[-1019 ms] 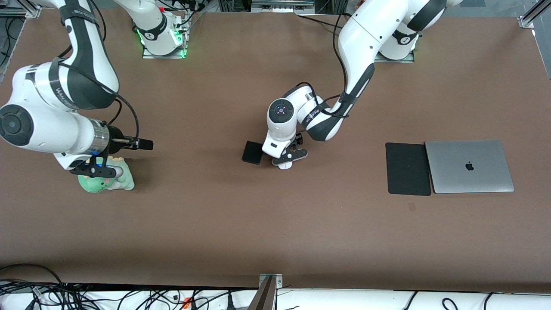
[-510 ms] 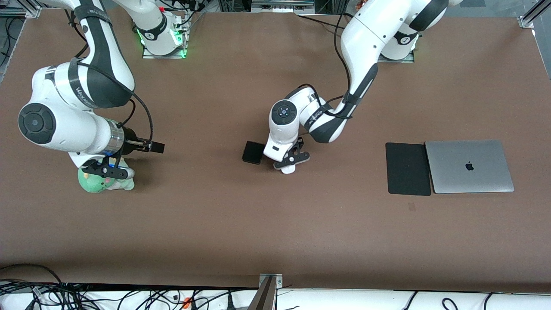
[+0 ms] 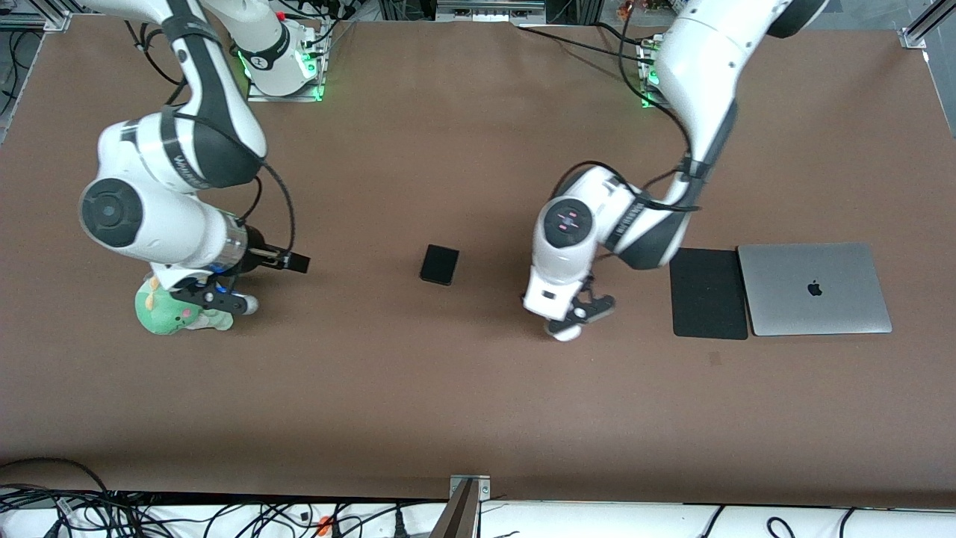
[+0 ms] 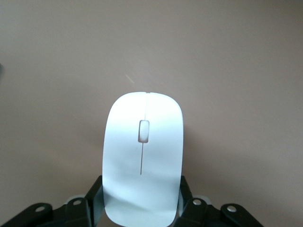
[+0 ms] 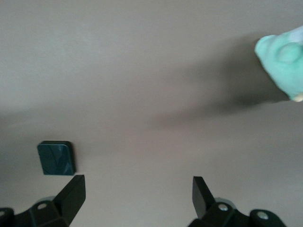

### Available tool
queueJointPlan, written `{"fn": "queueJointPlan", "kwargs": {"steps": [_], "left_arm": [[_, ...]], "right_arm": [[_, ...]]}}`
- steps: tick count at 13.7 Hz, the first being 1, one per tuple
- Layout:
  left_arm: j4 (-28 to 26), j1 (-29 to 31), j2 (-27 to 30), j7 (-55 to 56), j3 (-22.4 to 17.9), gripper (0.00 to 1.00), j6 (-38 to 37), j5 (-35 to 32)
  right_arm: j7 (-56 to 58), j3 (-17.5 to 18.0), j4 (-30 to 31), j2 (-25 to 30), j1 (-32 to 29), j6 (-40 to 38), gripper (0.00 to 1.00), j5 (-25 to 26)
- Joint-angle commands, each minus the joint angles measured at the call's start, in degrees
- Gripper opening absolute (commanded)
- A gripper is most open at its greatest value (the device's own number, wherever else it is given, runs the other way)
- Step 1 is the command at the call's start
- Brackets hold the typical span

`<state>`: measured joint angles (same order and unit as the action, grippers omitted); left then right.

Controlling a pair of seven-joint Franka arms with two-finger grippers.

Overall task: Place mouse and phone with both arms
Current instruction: 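Carry the mouse onto the black pad while the right gripper grasps the phone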

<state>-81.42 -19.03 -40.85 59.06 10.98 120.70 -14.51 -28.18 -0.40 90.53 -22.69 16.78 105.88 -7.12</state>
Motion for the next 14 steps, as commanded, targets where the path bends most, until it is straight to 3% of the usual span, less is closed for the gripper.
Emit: {"fn": "queueJointPlan", "kwargs": {"steps": [1,7,9,11,14], "left_arm": [[-6.36,7.66,6.29,-9.88,0.89,0.62,-1.26,-1.14],[-14.1,24.19,11.84,-34.95,1.77,0.62,-0.29,-0.79],[-22.68,27.54,15.43,-38.57,1.86,0.63,6.61,-0.79],[-31.74,27.82,18.16,-38.41,1.77,0.63,15.32,-0.7],[-39.05,27.82,18.62,-38.4,1.68,0.64,22.09,-1.05]], "right_arm": [[-6.77,-0.31,0.17,-2.7,4.12,5.45,1.0,-0.44],[-20.15,-0.75,1.31,-8.86,12.39,18.9,1.0,0.52],[-24.88,-0.75,3.24,-10.27,15.11,23.74,1.0,4.98],[-28.15,-0.75,3.86,-11.76,17.66,25.69,1.0,6.24],[-28.34,-0.83,4.12,-13.78,20.04,28.32,1.0,7.63]]}}
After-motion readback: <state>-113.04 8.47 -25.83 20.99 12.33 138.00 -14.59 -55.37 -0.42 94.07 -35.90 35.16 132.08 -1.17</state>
